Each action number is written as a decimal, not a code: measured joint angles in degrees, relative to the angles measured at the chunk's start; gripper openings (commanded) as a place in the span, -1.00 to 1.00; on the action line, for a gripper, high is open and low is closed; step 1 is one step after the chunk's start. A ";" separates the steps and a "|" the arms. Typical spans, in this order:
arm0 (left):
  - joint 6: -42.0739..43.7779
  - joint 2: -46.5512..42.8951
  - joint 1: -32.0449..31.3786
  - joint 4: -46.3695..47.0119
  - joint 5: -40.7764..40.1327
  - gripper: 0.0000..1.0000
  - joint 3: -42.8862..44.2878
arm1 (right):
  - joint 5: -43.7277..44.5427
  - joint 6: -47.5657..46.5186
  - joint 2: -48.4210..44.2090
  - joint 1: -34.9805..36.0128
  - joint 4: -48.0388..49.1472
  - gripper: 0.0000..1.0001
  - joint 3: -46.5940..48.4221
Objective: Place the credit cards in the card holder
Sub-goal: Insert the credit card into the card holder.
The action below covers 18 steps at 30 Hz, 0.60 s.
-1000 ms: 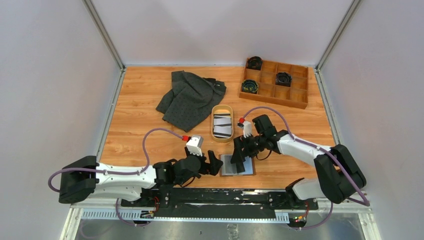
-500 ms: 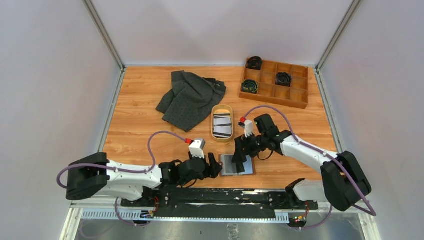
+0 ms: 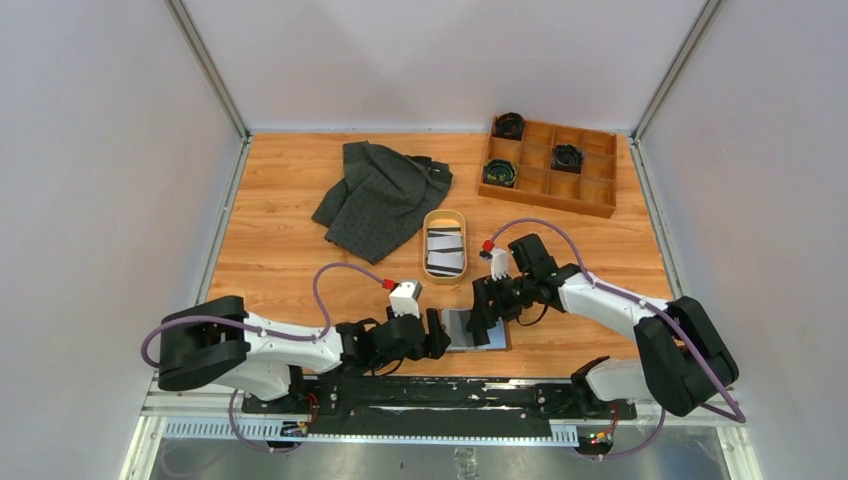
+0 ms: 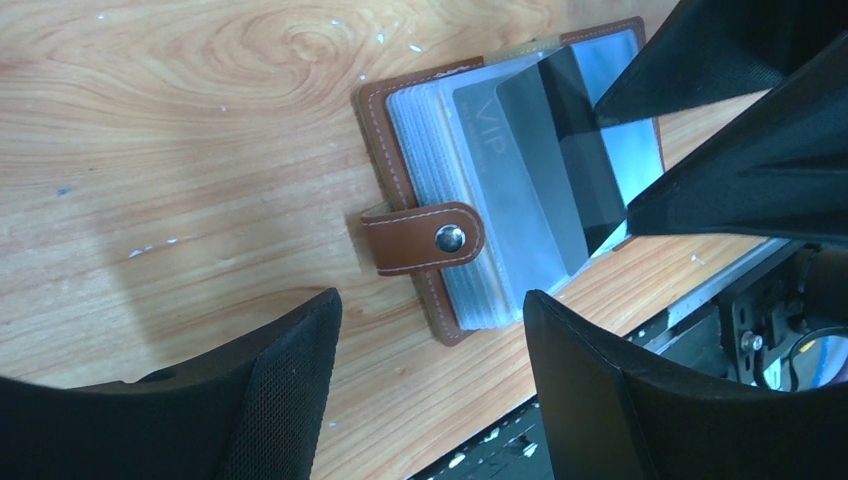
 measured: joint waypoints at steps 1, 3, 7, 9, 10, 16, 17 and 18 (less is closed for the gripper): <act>-0.09 0.72 0.00 0.09 0.11 0.38 0.26 | -0.11 0.37 0.22 0.00 0.07 0.44 -0.09; -0.37 2.25 0.00 0.46 0.35 0.30 1.20 | -0.83 1.25 0.94 0.00 0.39 0.44 -0.24; -0.66 4.55 0.11 1.14 0.98 0.18 2.54 | -2.43 3.02 1.66 0.00 1.27 0.43 -0.42; -0.70 5.29 0.24 1.42 1.42 0.15 2.97 | -3.26 4.04 1.68 -0.02 1.97 0.43 -0.66; -0.66 5.60 0.26 1.51 1.55 0.15 3.17 | -3.61 4.46 1.68 -0.02 2.27 0.43 -0.79; -0.52 6.88 0.31 2.08 2.56 0.11 4.00 | -5.75 7.04 1.86 -0.26 4.61 0.43 -1.46; -0.46 7.15 0.31 2.34 2.82 0.11 4.13 | -6.14 7.39 2.10 -0.26 5.18 0.43 -1.46; -0.44 7.48 0.33 2.62 3.15 0.10 4.26 | -6.56 7.82 2.40 -0.26 5.81 0.44 -1.46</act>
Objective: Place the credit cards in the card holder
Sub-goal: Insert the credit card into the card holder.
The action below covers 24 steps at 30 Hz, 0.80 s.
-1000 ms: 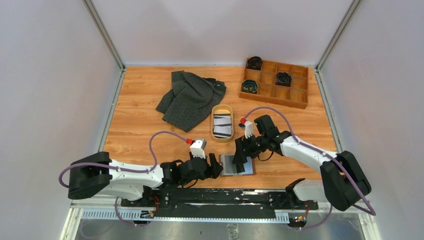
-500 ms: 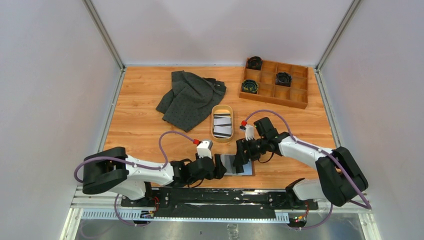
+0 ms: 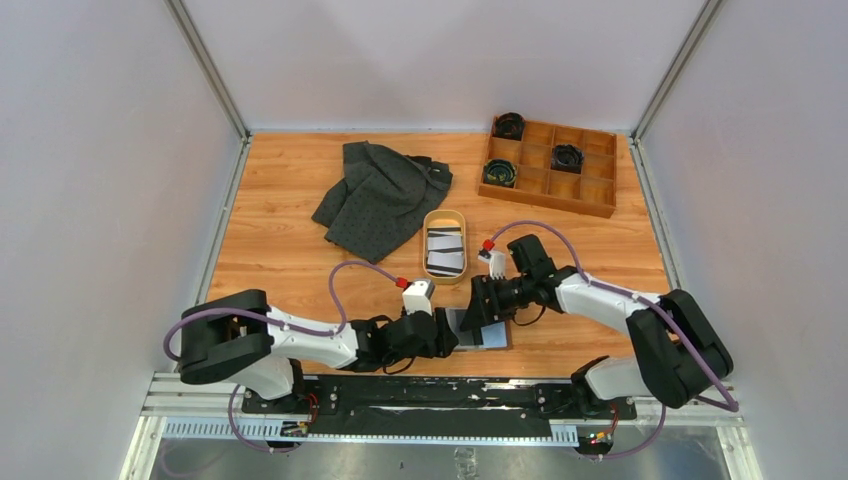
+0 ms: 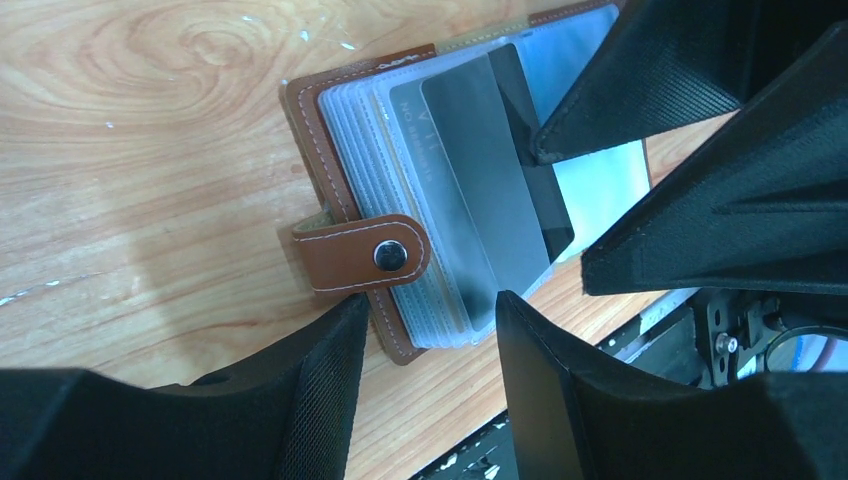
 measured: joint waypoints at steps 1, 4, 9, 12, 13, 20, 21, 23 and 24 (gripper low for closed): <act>0.02 0.26 0.00 0.24 0.31 0.10 0.15 | -0.39 0.44 0.33 0.00 0.57 0.44 0.00; 0.04 1.03 0.00 1.03 1.11 0.11 0.55 | -1.25 1.38 0.79 0.00 1.92 0.44 -0.02; -0.04 1.25 0.22 1.49 1.70 0.12 0.57 | -1.64 1.27 0.39 -0.02 2.47 0.44 -0.02; -0.33 0.79 0.35 1.55 1.68 0.13 0.15 | 0.09 -0.68 -2.58 -0.39 0.85 0.41 -0.02; -0.48 0.59 0.39 1.57 1.66 0.13 -0.11 | 0.81 -1.31 -3.69 -0.57 0.44 0.41 -0.02; -1.03 0.50 0.74 1.70 1.68 0.07 -0.26 | 4.85 -4.11 -3.78 -1.86 -1.70 0.40 -0.02; -1.07 0.50 0.79 1.70 1.66 0.05 -0.26 | 5.01 -4.13 -3.19 -1.86 -1.81 0.40 -0.02; -1.22 0.61 0.85 1.70 1.66 0.01 -0.26 | 5.22 -4.15 -1.99 -1.86 -2.03 0.40 -0.02; -1.29 0.68 0.94 1.73 1.66 -0.02 -0.28 | 5.31 -4.15 -1.55 -1.88 -2.03 0.40 -0.02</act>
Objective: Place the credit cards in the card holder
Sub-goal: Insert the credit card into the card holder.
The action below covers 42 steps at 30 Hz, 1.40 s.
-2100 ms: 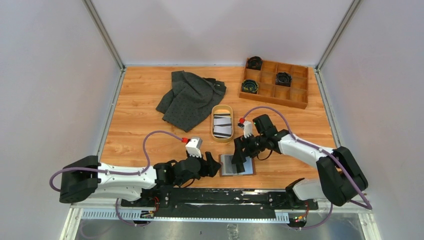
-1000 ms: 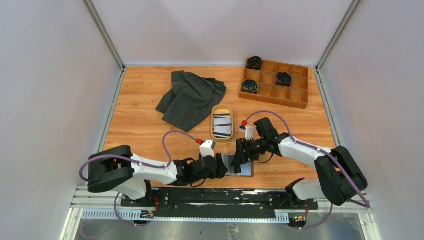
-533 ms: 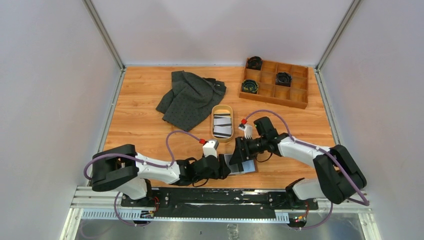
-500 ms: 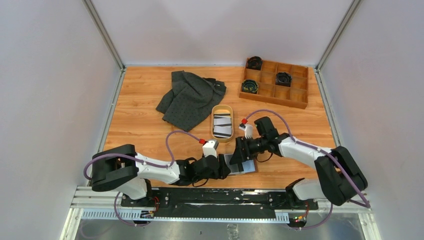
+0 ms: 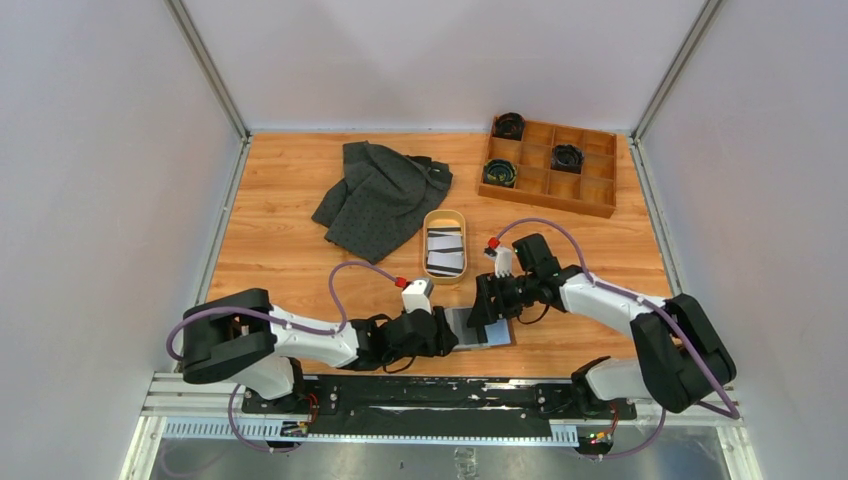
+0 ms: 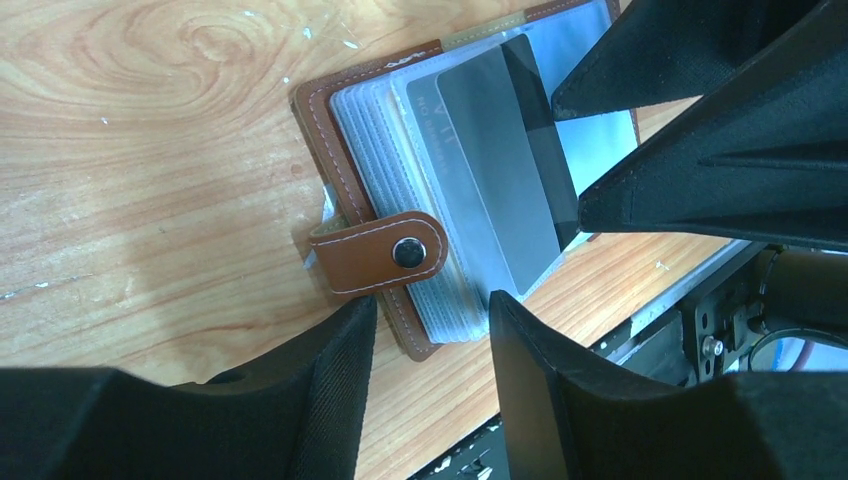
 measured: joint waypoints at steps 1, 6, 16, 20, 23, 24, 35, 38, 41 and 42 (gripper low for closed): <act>-0.09 0.09 0.13 0.02 0.02 -0.06 0.00 | 0.00 0.00 0.35 -0.02 0.02 0.40 0.00; -0.57 1.20 0.61 1.18 0.13 -0.25 0.00 | -0.66 0.26 1.53 -0.09 0.57 0.40 0.02; -0.70 3.45 1.03 4.39 1.07 -0.27 0.13 | -2.71 2.80 2.99 -0.61 3.41 0.38 0.09; -0.57 4.13 1.20 4.98 1.95 -0.16 0.57 | -3.08 3.37 2.99 -0.59 4.09 0.36 0.09; -0.37 4.24 1.25 5.22 2.51 -0.06 0.85 | -3.08 3.54 2.99 -0.48 4.24 0.36 0.09; -0.37 4.24 1.25 5.38 2.71 -0.05 0.87 | -3.08 3.56 2.99 -0.42 4.28 0.35 0.09; -1.29 4.50 1.77 8.76 4.07 -0.13 -0.37 | -3.58 4.68 3.10 -0.02 5.25 0.34 0.09; -1.97 5.07 2.03 10.14 4.52 -0.16 -0.83 | -3.34 4.39 3.08 -0.02 5.35 0.37 0.11; -2.40 5.35 2.10 11.19 4.70 -0.17 -1.25 | -1.90 2.71 2.56 0.09 4.09 0.38 0.33; -2.60 5.40 2.10 11.43 4.70 -0.17 -1.36 | -1.07 1.84 2.03 0.24 3.45 0.38 0.33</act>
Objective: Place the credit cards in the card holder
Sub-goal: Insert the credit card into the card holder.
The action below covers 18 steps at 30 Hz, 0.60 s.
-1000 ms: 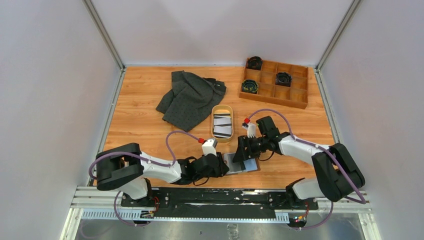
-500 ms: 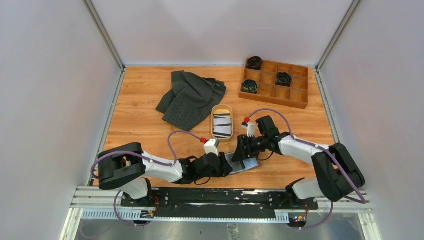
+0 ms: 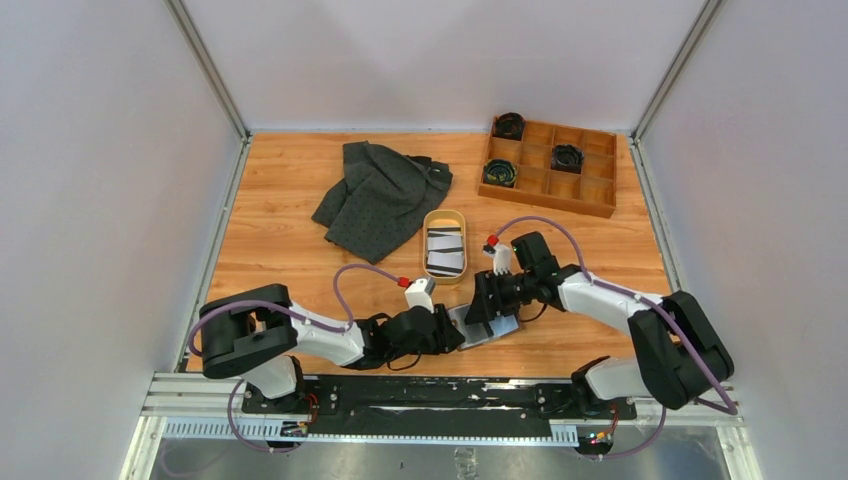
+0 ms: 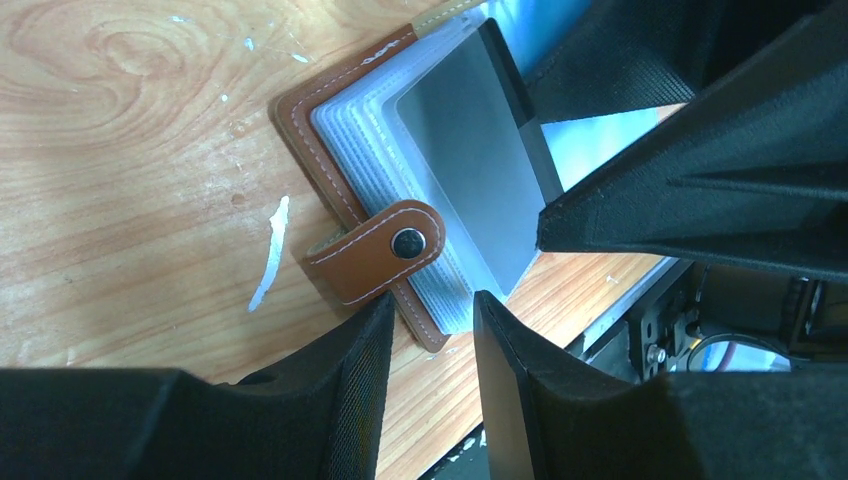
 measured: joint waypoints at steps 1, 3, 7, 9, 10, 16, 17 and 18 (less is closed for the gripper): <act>-0.22 0.02 0.00 0.26 0.00 -0.17 -0.17 | 0.96 -0.79 -0.68 0.17 -0.79 0.38 0.00; -0.66 0.07 0.04 0.87 0.00 -0.17 -0.50 | 2.49 -2.12 -2.08 0.48 -2.25 0.38 0.00; -0.98 0.26 0.09 1.36 0.00 -0.17 -0.57 | 4.00 -3.61 -3.39 0.59 -3.43 0.37 0.00; -1.03 0.33 0.11 1.44 0.00 -0.17 -0.57 | 4.31 -3.98 -3.32 0.63 -3.89 0.37 0.00; -1.03 0.33 0.11 1.46 0.00 -0.17 -0.57 | 4.42 -4.17 -3.28 0.70 -4.00 0.37 0.00; -0.98 0.46 0.15 1.62 0.04 -0.17 -0.55 | 5.51 -5.07 -3.04 2.80 -4.37 0.34 0.00; -0.96 0.50 0.20 1.66 0.07 -0.17 -0.50 | 5.86 -5.25 -3.04 3.39 -4.39 0.33 0.00; -0.92 0.57 0.22 1.79 0.11 -0.17 -0.48 | 6.23 -5.53 -3.04 4.02 -4.44 0.33 0.00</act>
